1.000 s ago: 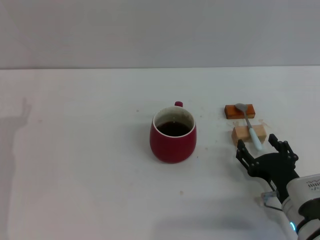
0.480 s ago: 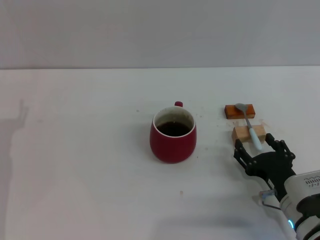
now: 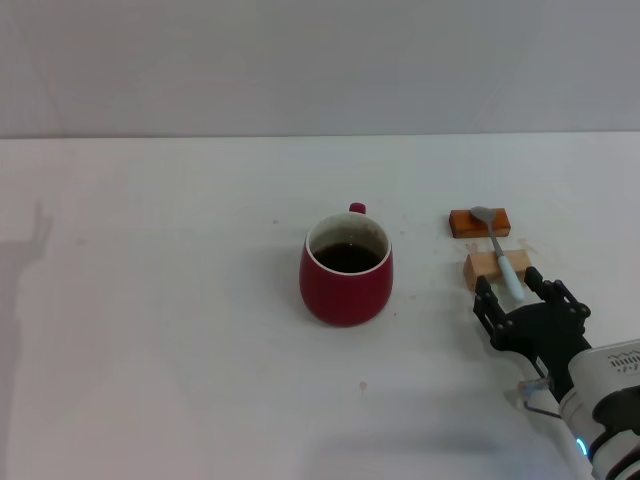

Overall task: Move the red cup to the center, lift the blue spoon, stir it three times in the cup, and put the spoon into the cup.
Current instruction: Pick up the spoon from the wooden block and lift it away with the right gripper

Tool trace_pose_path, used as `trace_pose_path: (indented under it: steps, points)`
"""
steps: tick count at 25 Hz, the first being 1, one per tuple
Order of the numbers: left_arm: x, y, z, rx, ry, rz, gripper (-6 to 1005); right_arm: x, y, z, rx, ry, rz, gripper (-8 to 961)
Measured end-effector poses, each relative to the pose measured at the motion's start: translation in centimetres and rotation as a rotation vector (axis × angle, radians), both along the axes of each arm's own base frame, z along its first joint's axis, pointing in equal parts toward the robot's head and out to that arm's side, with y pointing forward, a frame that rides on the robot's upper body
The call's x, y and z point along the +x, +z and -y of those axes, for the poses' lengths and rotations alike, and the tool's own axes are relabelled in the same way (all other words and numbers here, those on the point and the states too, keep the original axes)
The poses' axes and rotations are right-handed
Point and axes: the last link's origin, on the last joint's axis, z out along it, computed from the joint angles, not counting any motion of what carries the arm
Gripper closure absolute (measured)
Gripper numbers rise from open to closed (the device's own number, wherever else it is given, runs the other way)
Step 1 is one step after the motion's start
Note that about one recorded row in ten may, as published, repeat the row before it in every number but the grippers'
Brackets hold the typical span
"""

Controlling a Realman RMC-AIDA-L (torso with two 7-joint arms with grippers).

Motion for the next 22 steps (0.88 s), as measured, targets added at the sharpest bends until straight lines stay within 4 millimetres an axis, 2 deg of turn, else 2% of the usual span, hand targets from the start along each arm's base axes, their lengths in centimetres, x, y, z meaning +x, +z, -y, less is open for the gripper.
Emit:
trace_pose_path:
  steps: [22]
  points:
    - [-0.24,0.16,0.14,0.005,0.008,-0.002,137,0.02,0.39,-0.49,0.023,-0.013,-0.010,366]
